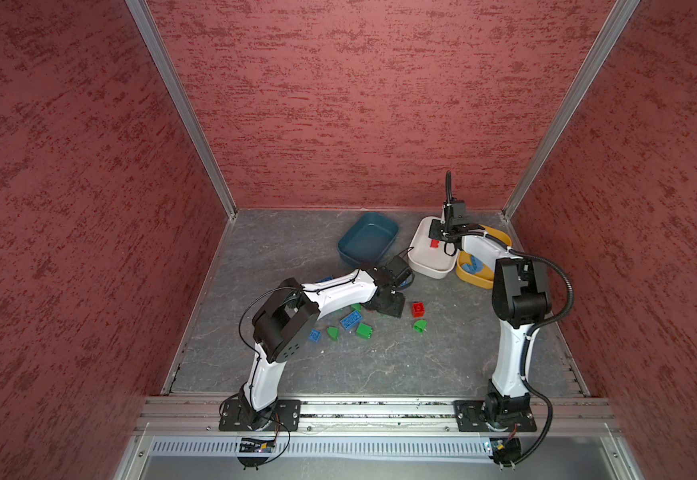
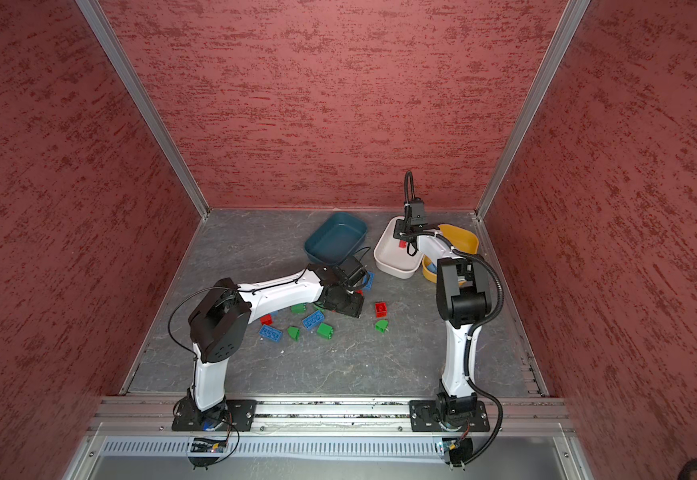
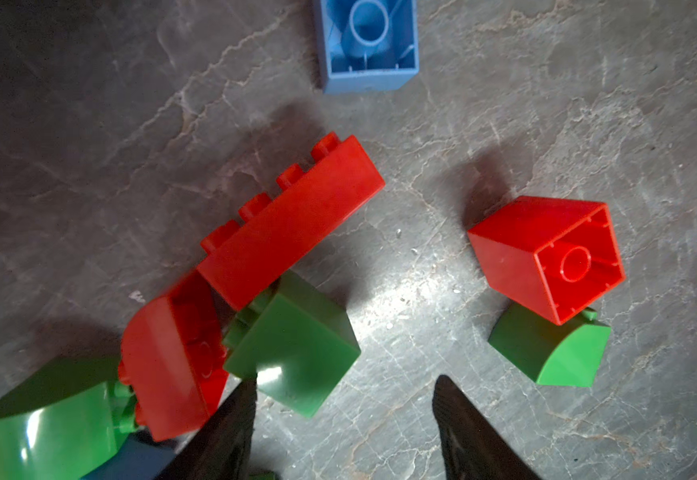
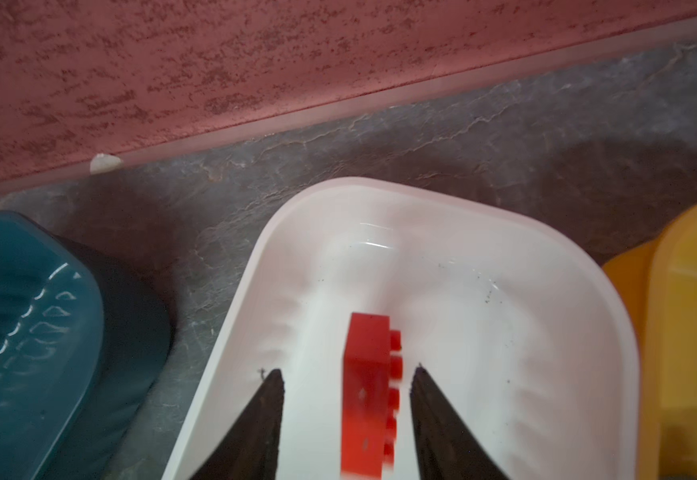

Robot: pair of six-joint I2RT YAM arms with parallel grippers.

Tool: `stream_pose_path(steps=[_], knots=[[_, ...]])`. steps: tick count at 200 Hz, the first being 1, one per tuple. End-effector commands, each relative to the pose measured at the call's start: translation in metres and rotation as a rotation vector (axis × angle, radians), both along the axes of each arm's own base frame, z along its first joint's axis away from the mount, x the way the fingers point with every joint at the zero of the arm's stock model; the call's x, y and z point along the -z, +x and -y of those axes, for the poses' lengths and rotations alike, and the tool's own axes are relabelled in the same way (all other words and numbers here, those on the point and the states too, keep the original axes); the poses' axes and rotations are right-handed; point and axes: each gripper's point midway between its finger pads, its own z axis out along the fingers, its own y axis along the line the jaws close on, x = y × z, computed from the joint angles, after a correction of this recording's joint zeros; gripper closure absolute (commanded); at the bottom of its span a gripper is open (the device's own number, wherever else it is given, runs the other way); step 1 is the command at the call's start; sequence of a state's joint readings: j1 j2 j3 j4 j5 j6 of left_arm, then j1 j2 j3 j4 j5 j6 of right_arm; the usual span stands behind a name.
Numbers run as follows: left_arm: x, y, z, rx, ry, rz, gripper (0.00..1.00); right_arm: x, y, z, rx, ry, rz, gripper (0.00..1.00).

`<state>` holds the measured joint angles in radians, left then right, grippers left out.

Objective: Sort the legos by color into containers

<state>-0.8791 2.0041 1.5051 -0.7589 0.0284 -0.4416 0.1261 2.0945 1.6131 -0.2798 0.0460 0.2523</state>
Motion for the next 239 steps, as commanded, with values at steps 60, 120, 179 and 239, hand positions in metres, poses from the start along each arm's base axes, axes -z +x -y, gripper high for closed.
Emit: stream_pose_path(steps=[60,120,179,239], knots=[[0.029,0.010,-0.021,-0.079,0.154,-0.007,0.36,-0.057,-0.044,-0.013,-0.073,0.084,0.091,0.01],[0.039,0.030,-0.010,-0.086,0.172,0.018,0.38,-0.068,-0.081,-0.006,-0.025,0.131,0.163,0.01],[0.046,0.028,-0.005,-0.052,0.166,0.001,0.46,-0.060,-0.102,0.006,0.040,0.123,0.140,0.01],[0.032,0.029,-0.004,-0.044,0.128,0.056,0.67,-0.074,-0.114,-0.025,-0.075,0.293,0.173,0.01]])
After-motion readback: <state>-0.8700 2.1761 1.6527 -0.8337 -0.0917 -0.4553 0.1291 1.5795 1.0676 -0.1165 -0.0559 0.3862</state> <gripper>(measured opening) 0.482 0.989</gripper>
